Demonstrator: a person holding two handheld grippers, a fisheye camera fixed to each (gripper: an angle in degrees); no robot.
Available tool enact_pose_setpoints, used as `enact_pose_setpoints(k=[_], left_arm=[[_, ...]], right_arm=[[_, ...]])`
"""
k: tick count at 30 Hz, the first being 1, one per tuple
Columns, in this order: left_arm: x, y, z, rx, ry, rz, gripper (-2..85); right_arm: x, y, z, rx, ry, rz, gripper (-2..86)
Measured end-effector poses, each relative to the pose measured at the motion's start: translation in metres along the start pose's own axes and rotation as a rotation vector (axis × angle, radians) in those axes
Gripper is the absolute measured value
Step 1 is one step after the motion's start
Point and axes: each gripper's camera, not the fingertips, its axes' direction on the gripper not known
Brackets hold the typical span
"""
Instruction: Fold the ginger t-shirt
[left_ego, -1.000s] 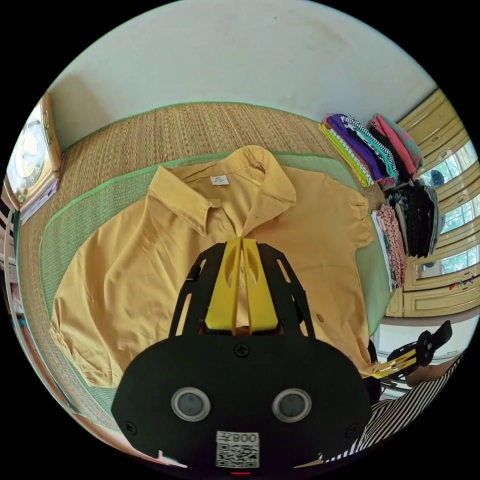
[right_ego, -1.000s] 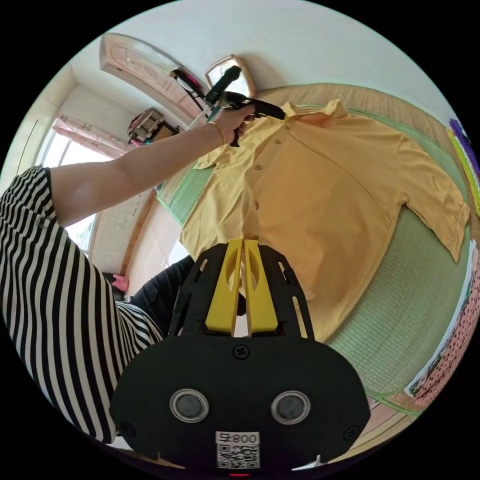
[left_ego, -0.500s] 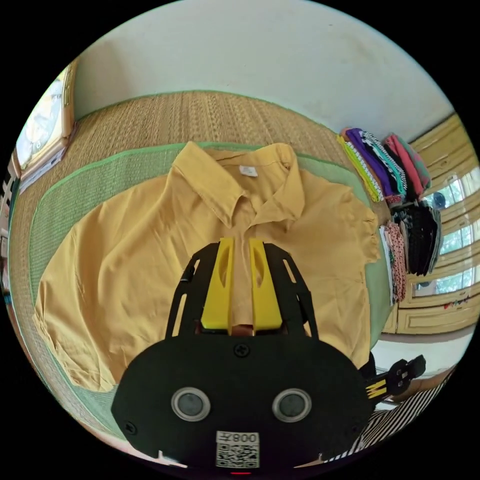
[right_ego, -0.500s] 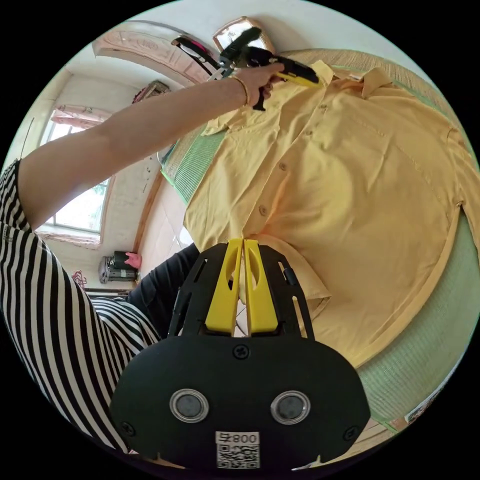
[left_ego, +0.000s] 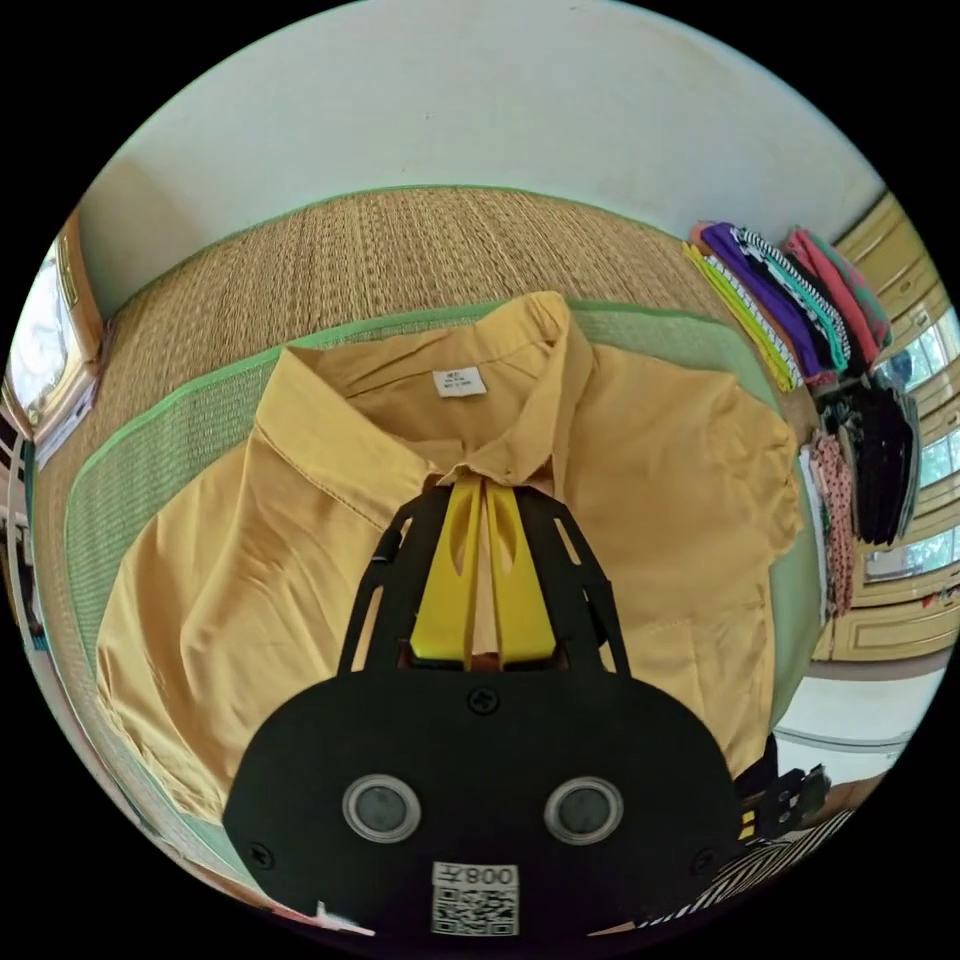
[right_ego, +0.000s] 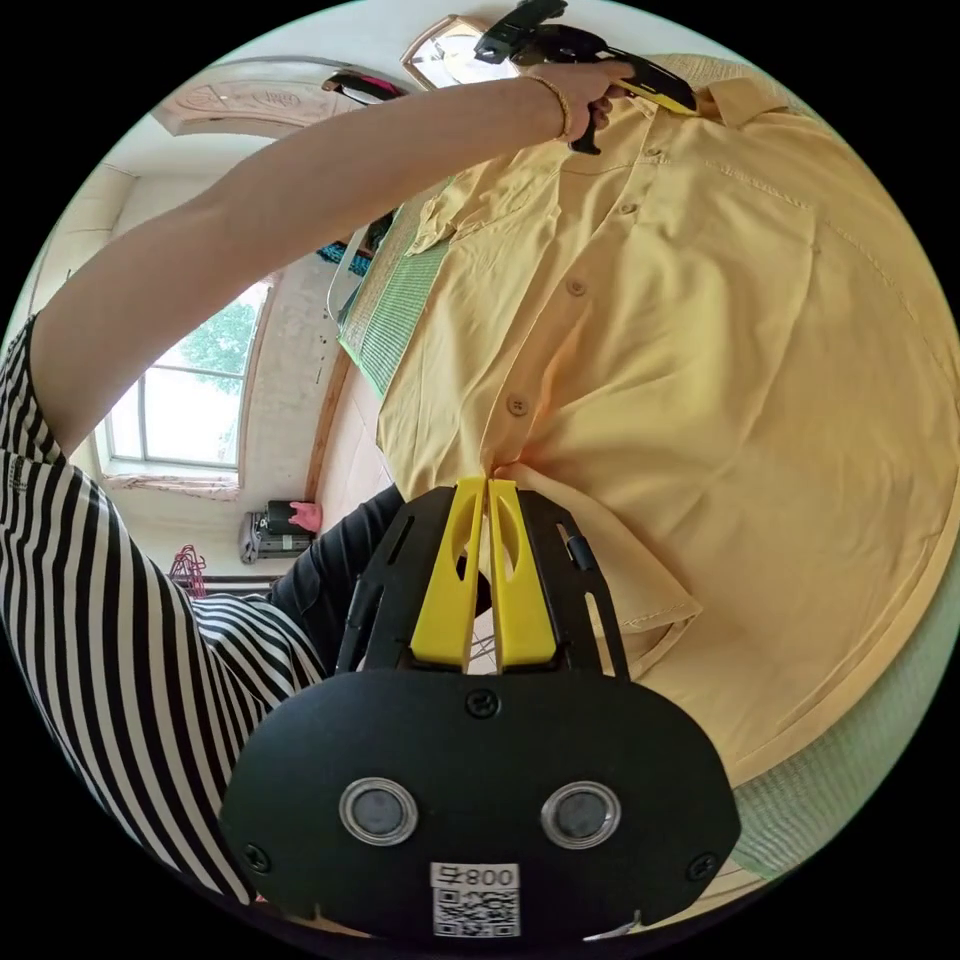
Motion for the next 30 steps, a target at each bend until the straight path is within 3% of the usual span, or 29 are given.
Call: enact_pose_setpoints(k=[10,15,21,23,30], left_arm=[[-0.074,0.031,0.006,-0.026,0.204,-0.167,0.8],[-0.089,0.077,-0.013,-0.005,0.315,-0.119,1.9],[-0.082,0.197,-0.028,-0.114,0.442,-0.013,5.3],[-0.086,0.252,-0.025,-0.165,0.57,-0.075,7.2],[-0.107,0.344,-0.007,-0.194,0.727,-0.295,9.7]], right_arm=[[0.01,0.01,-0.016,0.007,-0.081,0.019,0.5],[0.019,0.015,-0.025,0.04,-0.144,0.074,0.7],[0.02,0.021,-0.035,0.068,-0.176,0.107,1.4],[0.014,0.021,-0.038,0.059,-0.183,0.098,1.8],[-0.026,0.022,-0.038,0.008,-0.177,0.033,2.6]])
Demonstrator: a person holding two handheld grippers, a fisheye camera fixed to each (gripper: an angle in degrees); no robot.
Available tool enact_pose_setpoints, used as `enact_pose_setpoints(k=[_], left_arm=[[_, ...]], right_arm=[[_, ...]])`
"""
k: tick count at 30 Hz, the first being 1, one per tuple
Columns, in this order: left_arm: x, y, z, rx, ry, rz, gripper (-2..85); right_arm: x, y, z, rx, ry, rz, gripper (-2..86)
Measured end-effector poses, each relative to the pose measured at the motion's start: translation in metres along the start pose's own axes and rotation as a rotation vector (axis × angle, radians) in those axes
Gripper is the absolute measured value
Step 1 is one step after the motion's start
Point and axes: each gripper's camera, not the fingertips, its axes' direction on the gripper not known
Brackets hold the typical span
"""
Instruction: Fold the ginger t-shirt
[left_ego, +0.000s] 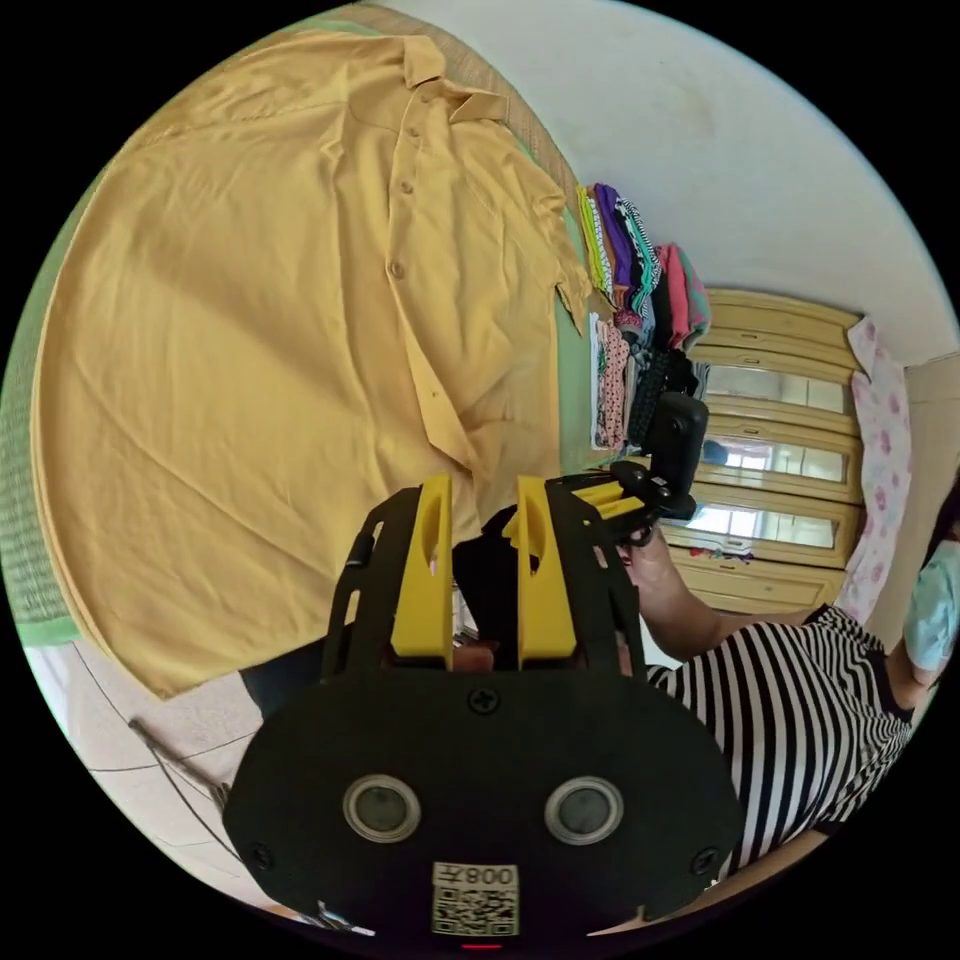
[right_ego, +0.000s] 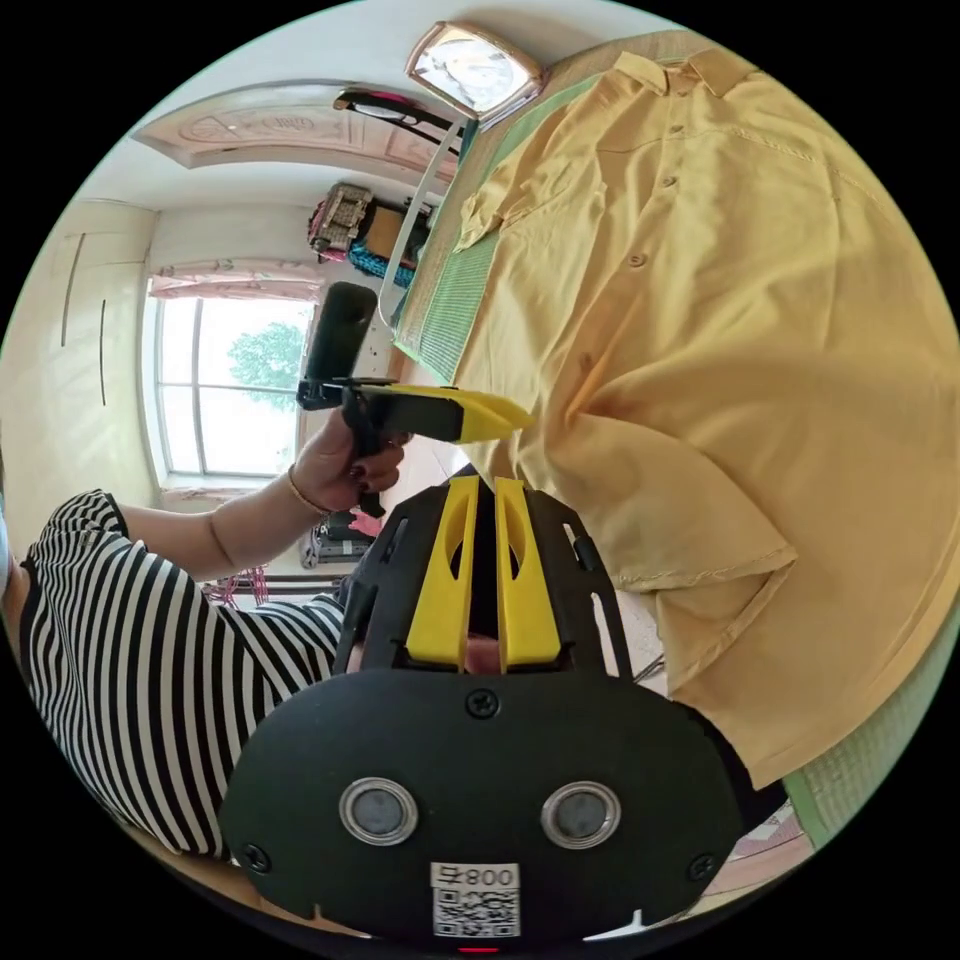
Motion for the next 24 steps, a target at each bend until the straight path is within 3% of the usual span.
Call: enact_pose_setpoints(k=[7,17,24], left_arm=[[-0.031,0.002,0.011,-0.043,-0.073,0.008,4.6],[-0.076,0.043,-0.024,-0.073,0.025,0.035,1.0],[-0.116,0.063,-0.042,-0.025,-0.022,-0.047,2.2]], right_arm=[[-0.017,0.033,-0.025,0.071,0.108,0.061,2.6],[0.012,0.087,-0.064,0.24,0.282,0.306,1.7],[0.013,0.071,-0.053,0.169,0.538,0.354,0.3]])
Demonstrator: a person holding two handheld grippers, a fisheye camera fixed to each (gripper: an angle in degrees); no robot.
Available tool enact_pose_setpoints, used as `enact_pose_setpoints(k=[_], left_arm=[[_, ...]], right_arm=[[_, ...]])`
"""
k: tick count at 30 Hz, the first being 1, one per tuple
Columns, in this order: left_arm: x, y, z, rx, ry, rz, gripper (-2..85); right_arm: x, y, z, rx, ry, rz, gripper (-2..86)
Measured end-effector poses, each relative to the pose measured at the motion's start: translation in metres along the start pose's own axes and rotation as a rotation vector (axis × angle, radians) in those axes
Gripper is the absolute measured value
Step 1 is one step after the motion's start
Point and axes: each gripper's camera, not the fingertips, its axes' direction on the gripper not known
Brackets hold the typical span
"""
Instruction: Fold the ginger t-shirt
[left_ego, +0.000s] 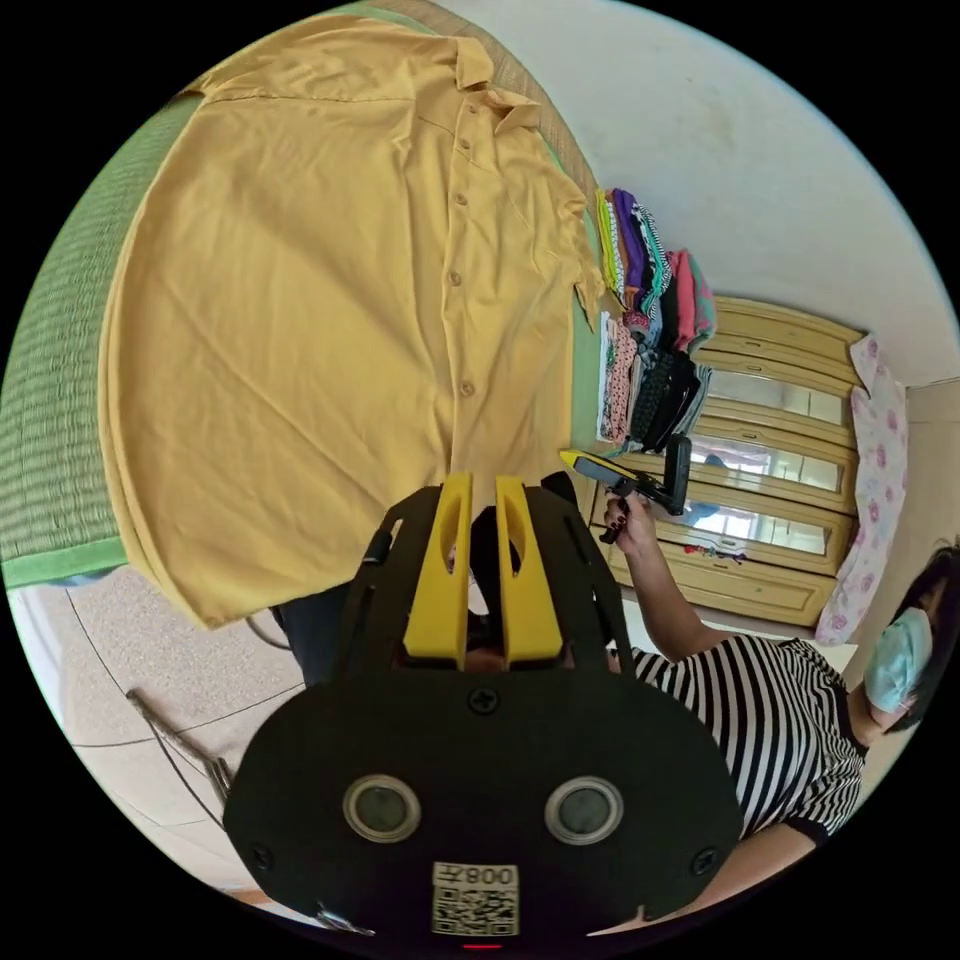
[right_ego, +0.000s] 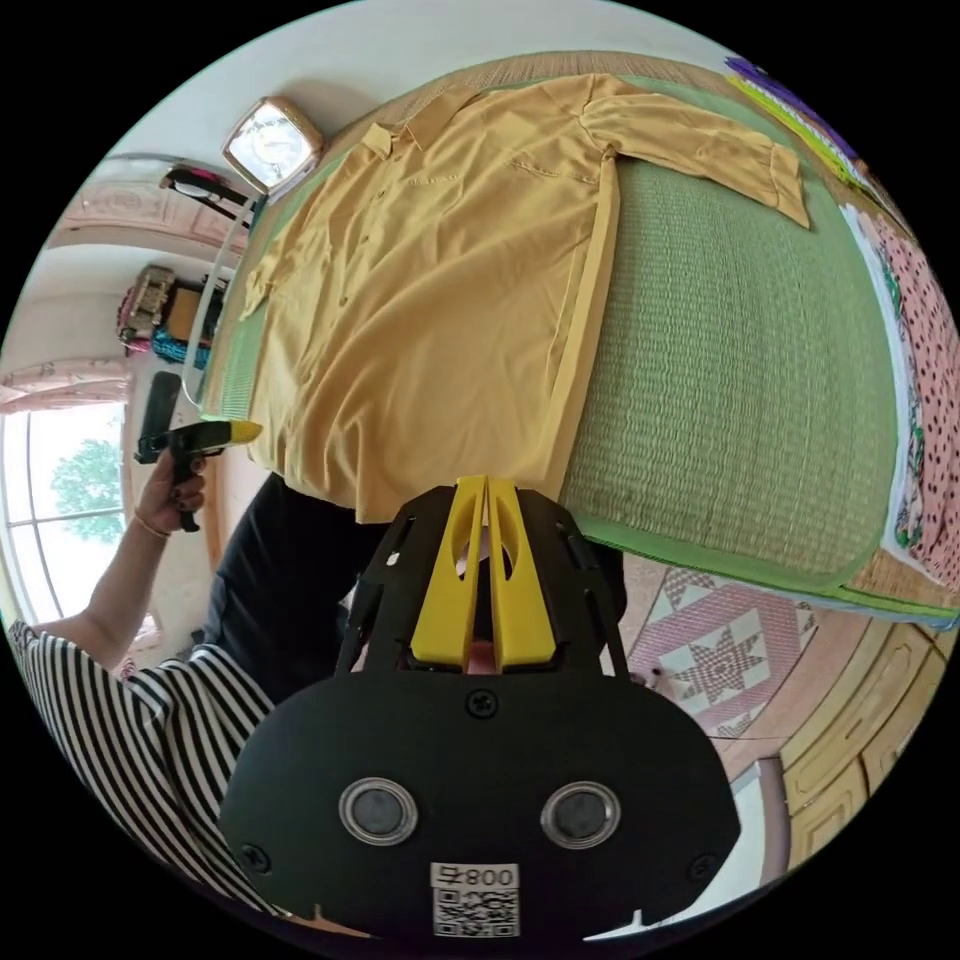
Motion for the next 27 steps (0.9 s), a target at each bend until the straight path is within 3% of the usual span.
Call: enact_pose_setpoints(k=[7,10,19,27], left_arm=[[-0.034,0.026,-0.011,0.083,-0.375,-0.04,1.1],[-0.052,0.039,-0.013,0.117,-0.299,-0.065,0.6],[-0.074,0.067,-0.015,0.135,-0.409,-0.062,0.2],[-0.087,0.088,-0.015,0.177,-0.357,-0.037,0.2]], right_arm=[[-0.021,-0.008,0.014,-0.021,0.108,-0.059,-0.3],[-0.021,-0.003,0.011,-0.007,0.133,-0.05,-0.2],[-0.017,0.003,0.008,-0.004,0.101,-0.001,0.0],[-0.005,0.014,-0.003,0.014,0.081,0.052,0.0]])
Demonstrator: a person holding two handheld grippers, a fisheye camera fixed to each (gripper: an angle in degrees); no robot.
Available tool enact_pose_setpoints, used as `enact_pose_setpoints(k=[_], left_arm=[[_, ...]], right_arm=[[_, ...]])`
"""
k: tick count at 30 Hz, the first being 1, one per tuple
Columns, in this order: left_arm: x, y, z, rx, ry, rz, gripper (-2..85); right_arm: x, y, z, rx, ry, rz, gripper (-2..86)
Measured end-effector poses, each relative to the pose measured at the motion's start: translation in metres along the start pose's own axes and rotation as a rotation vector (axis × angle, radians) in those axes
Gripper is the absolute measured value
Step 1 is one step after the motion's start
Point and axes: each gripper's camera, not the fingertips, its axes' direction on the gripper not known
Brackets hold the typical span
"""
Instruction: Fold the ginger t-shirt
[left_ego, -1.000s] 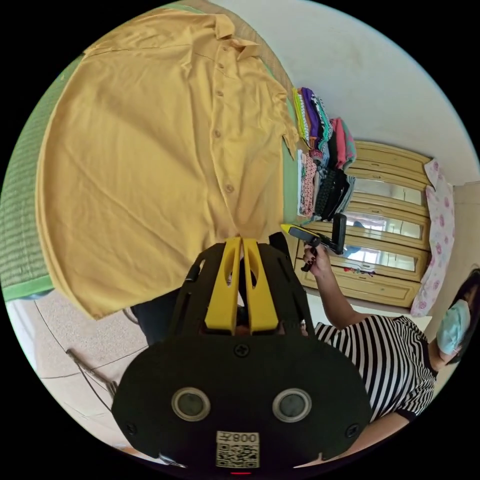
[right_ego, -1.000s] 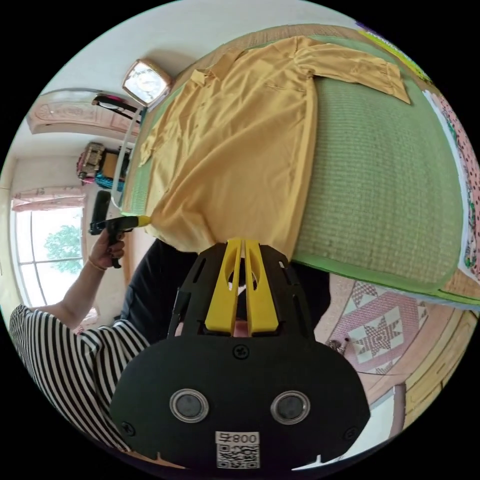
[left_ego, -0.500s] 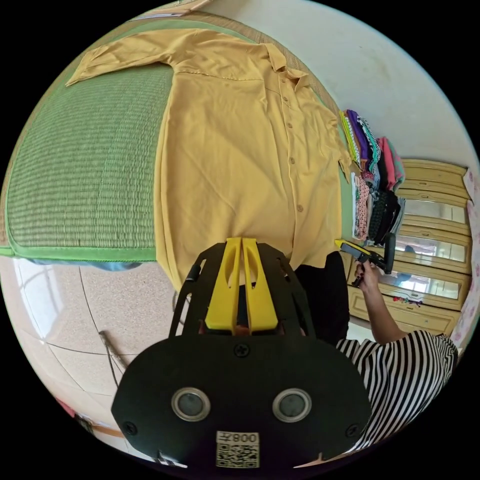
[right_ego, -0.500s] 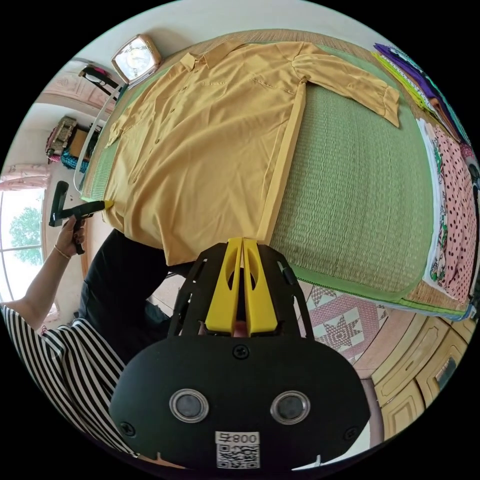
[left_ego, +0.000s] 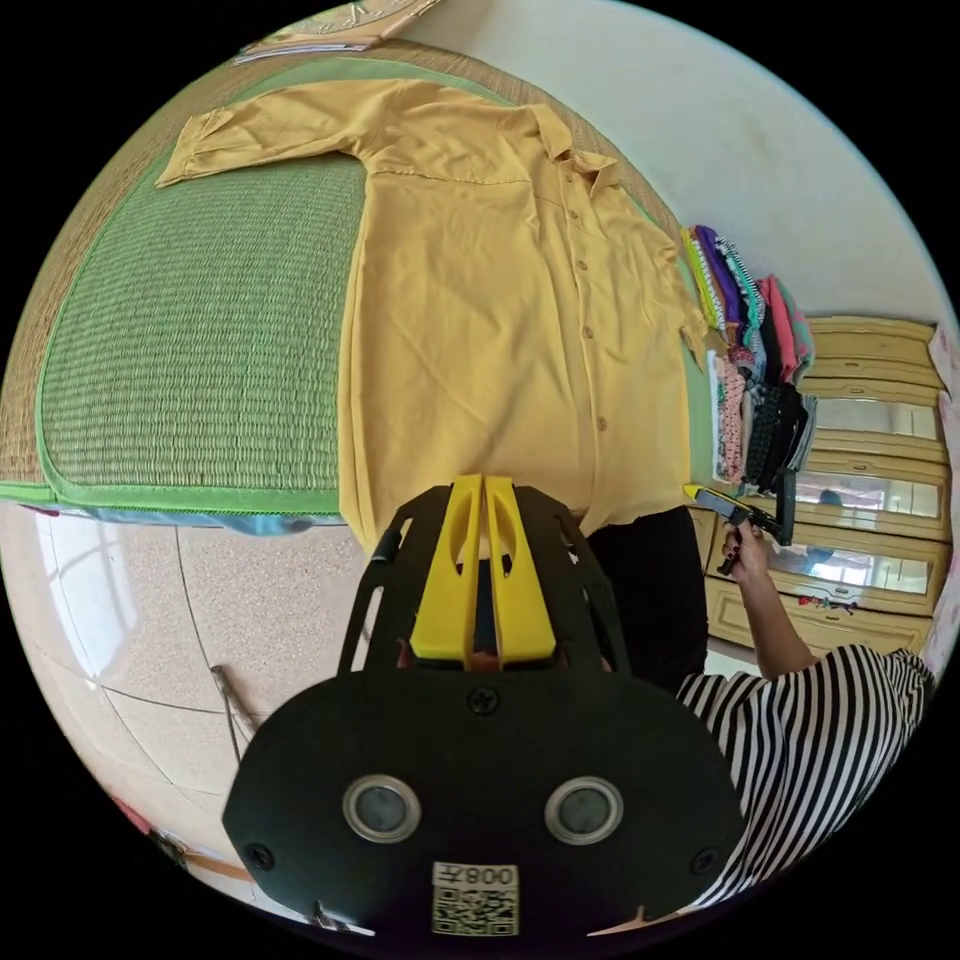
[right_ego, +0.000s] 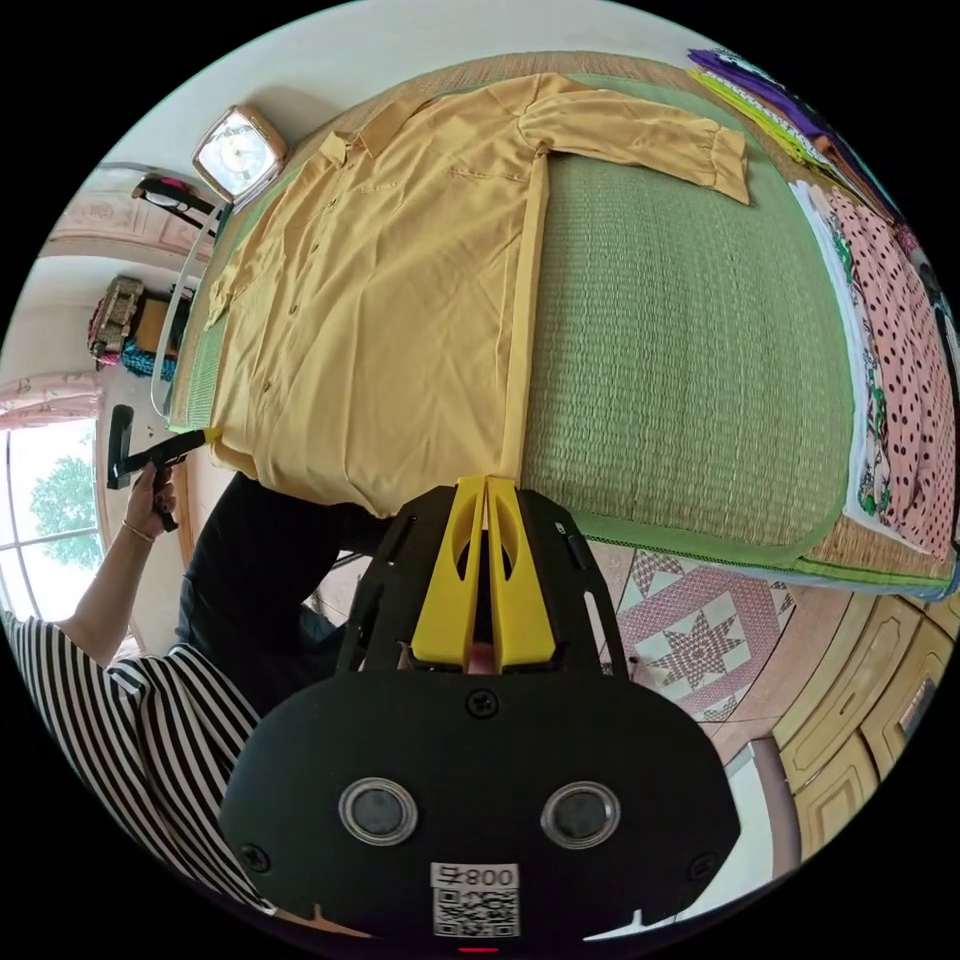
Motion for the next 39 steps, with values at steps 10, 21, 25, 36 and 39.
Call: enact_pose_setpoints(k=[10,21,25,36,39], left_arm=[[-0.035,0.017,0.0,0.028,-0.114,-0.08,0.3],[-0.054,0.034,0.006,0.025,-0.148,-0.057,0.3],[-0.063,0.041,0.005,0.048,-0.109,-0.091,0.4],[-0.08,0.087,-0.002,0.143,-0.038,-0.173,2.5],[-0.084,0.095,0.001,0.165,-0.048,-0.208,2.6]], right_arm=[[-0.124,-0.069,0.0,0.057,-0.055,-0.336,0.1],[-0.129,-0.093,0.041,-0.075,0.029,-0.348,0.1],[-0.123,-0.093,0.036,-0.074,0.007,-0.307,0.2],[-0.124,-0.037,0.017,-0.069,0.012,-0.322,0.1],[-0.122,-0.032,0.024,-0.083,0.059,-0.31,0.0]])
